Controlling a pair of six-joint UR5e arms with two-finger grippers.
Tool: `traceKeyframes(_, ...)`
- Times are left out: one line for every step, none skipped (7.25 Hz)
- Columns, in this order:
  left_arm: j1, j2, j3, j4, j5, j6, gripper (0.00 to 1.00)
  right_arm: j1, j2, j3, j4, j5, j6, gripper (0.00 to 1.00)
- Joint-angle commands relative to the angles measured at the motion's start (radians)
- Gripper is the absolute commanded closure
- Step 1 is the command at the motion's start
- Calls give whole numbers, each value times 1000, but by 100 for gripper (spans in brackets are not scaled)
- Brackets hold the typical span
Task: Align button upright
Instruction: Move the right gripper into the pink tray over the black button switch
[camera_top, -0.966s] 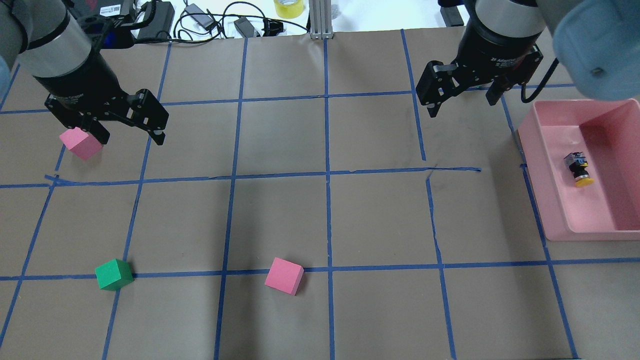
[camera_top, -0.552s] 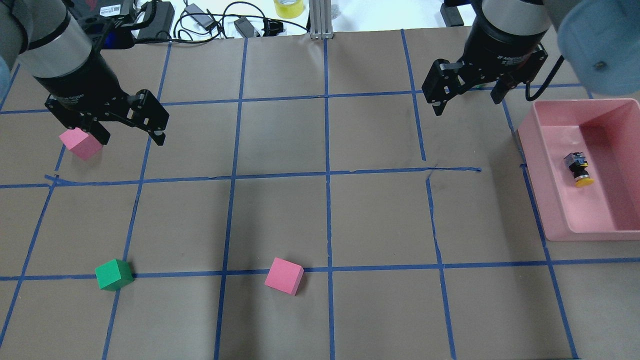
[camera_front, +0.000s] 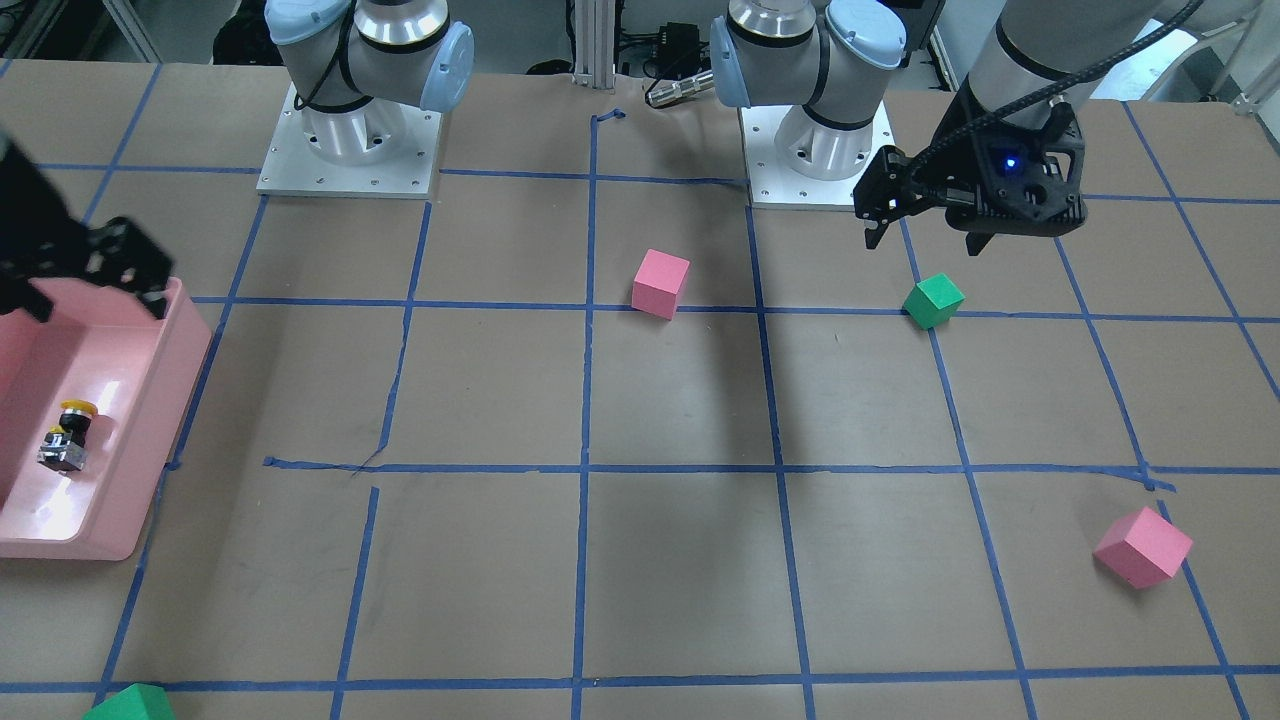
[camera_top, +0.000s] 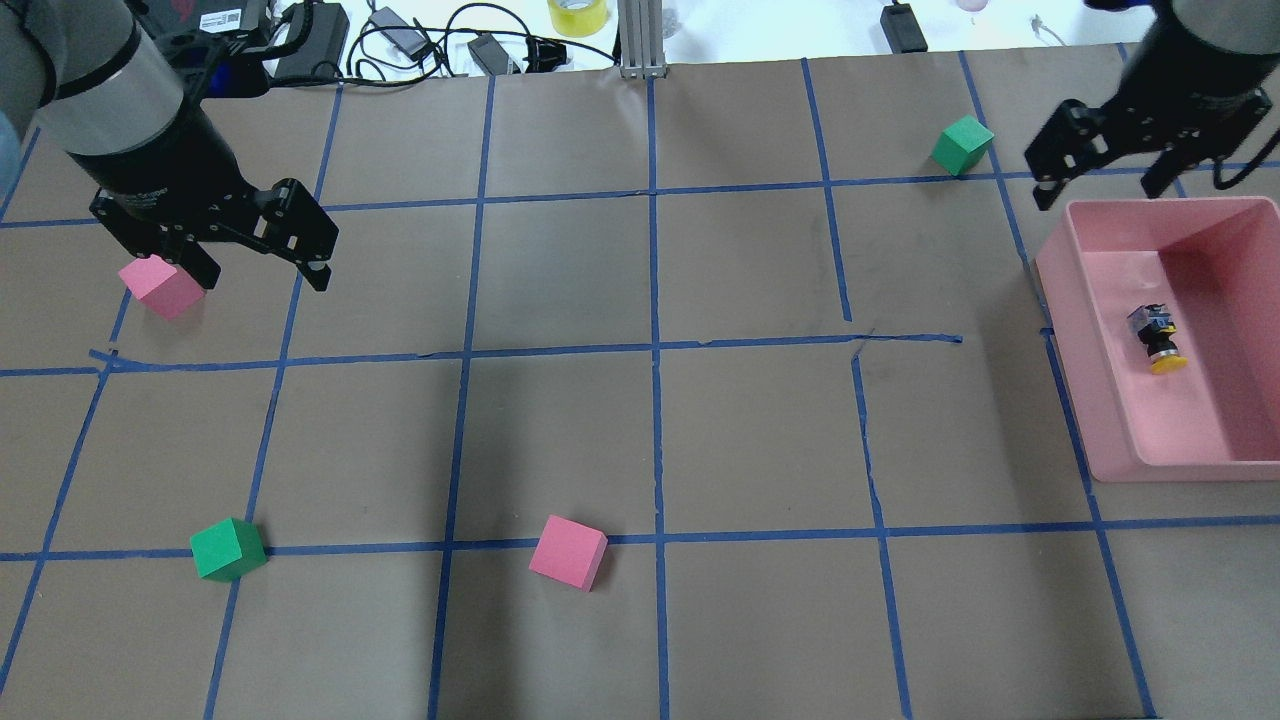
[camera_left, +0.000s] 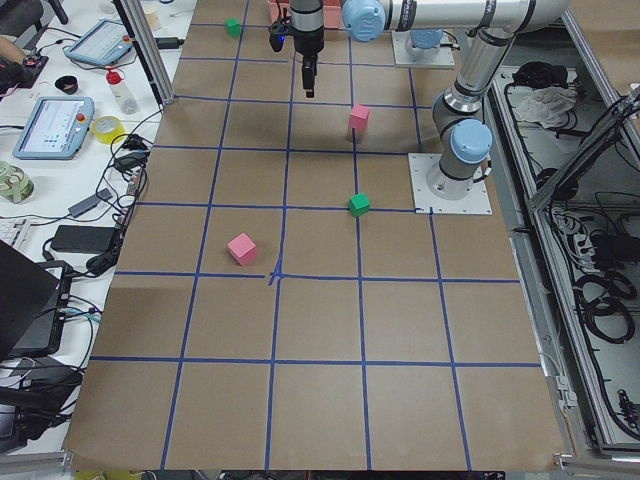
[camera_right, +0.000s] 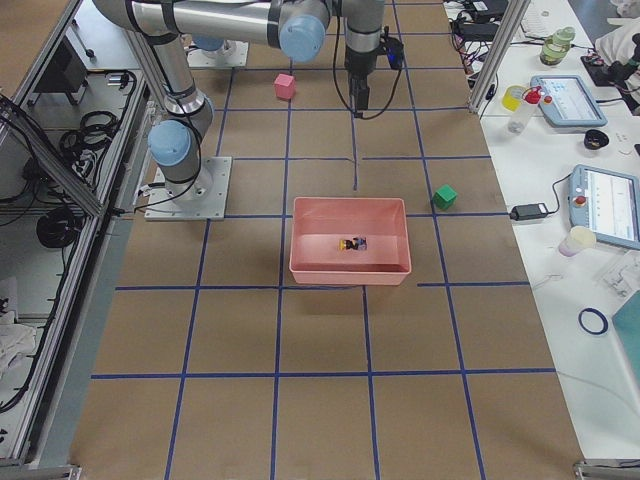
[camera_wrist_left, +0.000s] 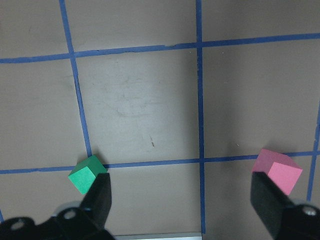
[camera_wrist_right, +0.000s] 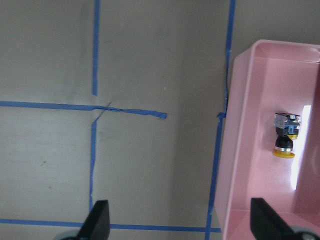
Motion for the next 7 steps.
traceKeyframes(0,-1,-1,-1,-2,0,0,-181,141,116,-314,0,-195,0)
traceKeyframes(0,-1,-1,-1,-2,0,0,-214,172,188,-453,-6,-206,0)
traceKeyframes(0,-3,-1,-2,-2,0,0,-236,207,238,-550,3,-244,0)
traceKeyframes(0,-4,-2,-4,-2,0,0,-247,255,249,-584,2,-246,0)
traceKeyframes(0,-4,-7,-2,-2,0,0,-256,282,247,-586,0,-251,0)
traceKeyframes(0,-4,-7,-2,-2,0,0,-255,290,249,-586,-3,-251,0)
traceKeyframes(0,-4,-8,-5,-1,0,0,-256,306,249,-586,-10,-251,0)
